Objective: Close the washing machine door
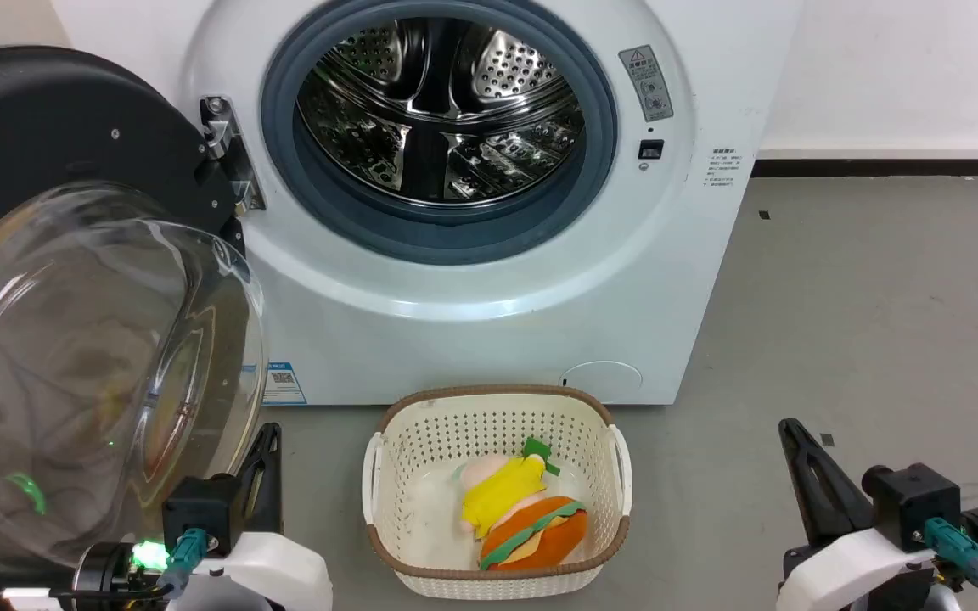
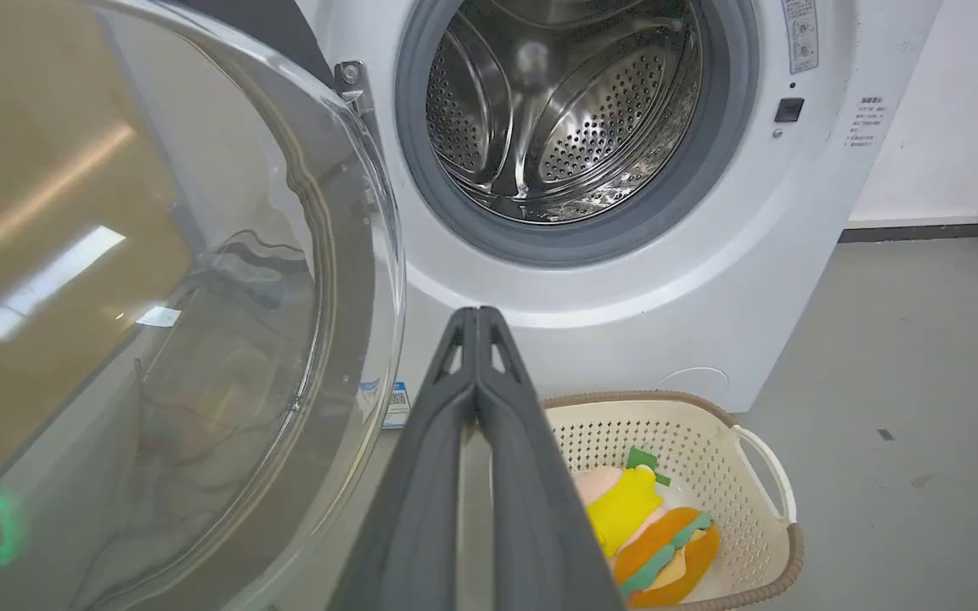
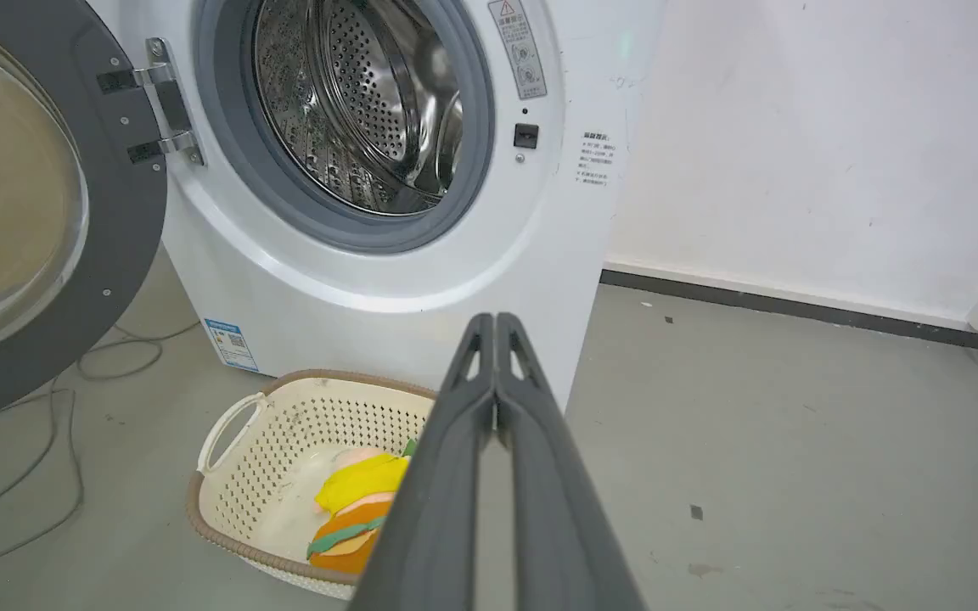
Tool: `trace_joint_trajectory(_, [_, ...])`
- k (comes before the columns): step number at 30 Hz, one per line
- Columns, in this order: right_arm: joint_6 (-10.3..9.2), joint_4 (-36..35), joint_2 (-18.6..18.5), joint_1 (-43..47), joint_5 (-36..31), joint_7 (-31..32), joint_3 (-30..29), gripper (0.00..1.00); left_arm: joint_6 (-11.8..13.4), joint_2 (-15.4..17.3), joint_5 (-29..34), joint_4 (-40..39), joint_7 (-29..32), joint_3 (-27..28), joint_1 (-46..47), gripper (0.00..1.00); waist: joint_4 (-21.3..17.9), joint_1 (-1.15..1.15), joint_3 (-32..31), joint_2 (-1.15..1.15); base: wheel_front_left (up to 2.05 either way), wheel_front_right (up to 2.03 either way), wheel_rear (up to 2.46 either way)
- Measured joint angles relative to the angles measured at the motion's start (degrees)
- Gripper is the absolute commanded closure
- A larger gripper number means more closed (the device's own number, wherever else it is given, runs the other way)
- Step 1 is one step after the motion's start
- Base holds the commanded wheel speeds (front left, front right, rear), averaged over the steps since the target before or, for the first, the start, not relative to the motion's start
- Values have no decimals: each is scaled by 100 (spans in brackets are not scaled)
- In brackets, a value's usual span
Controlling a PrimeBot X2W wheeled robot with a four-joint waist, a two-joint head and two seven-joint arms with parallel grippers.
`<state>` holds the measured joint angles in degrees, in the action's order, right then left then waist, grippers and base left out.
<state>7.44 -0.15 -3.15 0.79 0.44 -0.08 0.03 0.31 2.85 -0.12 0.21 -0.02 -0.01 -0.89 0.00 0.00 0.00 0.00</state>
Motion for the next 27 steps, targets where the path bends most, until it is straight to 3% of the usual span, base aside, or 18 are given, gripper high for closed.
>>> trace_joint_trajectory(14, [0, -1, -1, 1, 2, 0, -2, 100, 2, 0, 0, 1, 0, -3, -1, 100, 0, 0, 0, 0, 0, 0, 0])
trace_joint_trajectory(15, [0, -1, -1, 3, 3, 0, 0, 0, 3, 0, 0, 5, 0, -1, -2, 0, 0, 0, 0, 0, 0, 0, 0])
trace_joint_trajectory(27, [0, -26, -1, 4, 147, -88, -40, 0, 112, -1, -27, 8, -90, -75, -3, 0, 3, 0, 17, 0, 0, 0, 0])
